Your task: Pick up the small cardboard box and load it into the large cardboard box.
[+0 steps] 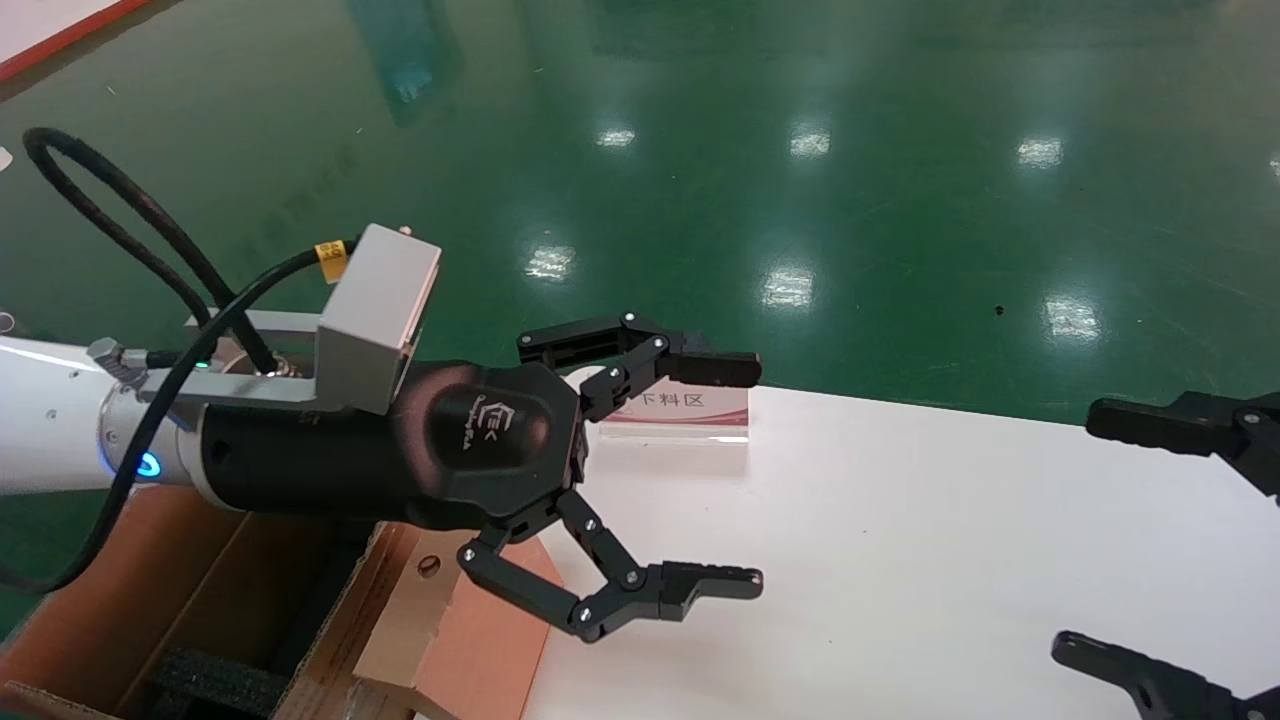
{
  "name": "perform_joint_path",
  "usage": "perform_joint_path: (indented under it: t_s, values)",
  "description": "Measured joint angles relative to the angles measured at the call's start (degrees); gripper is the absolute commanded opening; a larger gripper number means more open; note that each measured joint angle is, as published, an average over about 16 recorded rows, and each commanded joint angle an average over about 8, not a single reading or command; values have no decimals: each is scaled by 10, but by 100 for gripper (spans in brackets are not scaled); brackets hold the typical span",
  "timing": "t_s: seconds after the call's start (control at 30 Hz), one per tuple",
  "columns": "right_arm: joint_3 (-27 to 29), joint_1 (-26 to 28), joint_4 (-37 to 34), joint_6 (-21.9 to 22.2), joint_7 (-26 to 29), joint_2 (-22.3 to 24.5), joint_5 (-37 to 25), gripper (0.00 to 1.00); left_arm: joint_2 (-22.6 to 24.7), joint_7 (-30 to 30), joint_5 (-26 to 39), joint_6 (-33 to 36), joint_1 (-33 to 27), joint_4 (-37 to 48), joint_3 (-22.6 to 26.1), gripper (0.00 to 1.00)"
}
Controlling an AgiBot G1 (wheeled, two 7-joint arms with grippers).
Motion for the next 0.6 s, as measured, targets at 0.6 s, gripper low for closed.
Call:
perform_joint_path:
  t_s: [0.6]
  values:
    - [0, 0, 0, 0, 0, 0, 0, 100, -12, -30, 47, -11, -19, -12, 19, 100]
